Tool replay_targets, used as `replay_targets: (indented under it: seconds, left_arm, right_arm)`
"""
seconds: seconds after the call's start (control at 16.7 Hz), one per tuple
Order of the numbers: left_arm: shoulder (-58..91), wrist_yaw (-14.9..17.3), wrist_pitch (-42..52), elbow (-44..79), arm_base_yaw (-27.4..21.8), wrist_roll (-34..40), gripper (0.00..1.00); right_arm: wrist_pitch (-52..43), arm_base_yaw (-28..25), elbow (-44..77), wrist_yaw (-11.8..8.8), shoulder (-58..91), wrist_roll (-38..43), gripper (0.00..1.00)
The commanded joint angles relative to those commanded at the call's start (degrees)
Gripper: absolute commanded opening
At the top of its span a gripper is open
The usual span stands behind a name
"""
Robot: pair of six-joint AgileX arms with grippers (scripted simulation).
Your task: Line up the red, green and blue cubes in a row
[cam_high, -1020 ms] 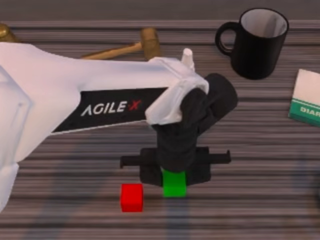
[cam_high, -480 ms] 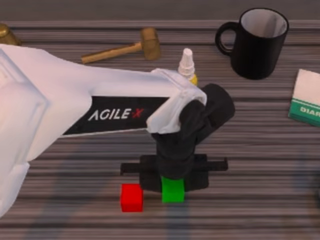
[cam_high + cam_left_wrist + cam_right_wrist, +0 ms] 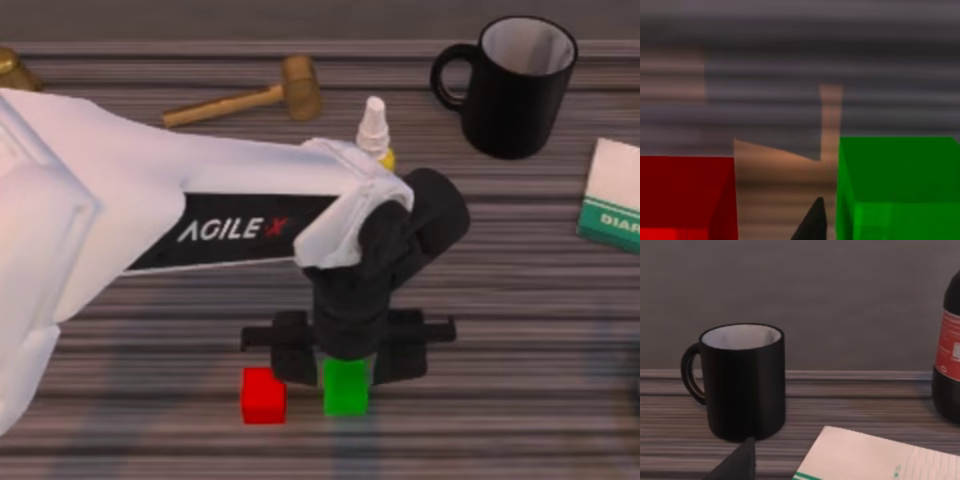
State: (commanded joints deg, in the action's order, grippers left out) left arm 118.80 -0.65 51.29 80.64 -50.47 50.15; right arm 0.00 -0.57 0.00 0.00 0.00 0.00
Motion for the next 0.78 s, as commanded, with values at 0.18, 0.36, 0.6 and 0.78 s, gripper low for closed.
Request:
replay_targets:
  seconds: [0.18, 0.36, 0.6, 0.78]
  left_arm:
    - [0.0, 0.0, 0.0, 0.0, 0.0, 0.0, 1.00]
    - [0.0, 0.0, 0.0, 0.0, 0.0, 0.0, 1.00]
    - [0.0, 0.0, 0.0, 0.0, 0.0, 0.0, 1.00]
    - [-0.3, 0.0, 1.0, 0.8, 0.0, 0.0, 1.00]
  right_arm:
    - [0.0, 0.0, 0.0, 0.0, 0.0, 0.0, 1.00]
    - [0.0, 0.0, 0.0, 0.0, 0.0, 0.0, 1.00]
    - [0.0, 0.0, 0.0, 0.0, 0.0, 0.0, 1.00]
    - [0.0, 0.0, 0.0, 0.0, 0.0, 0.0, 1.00]
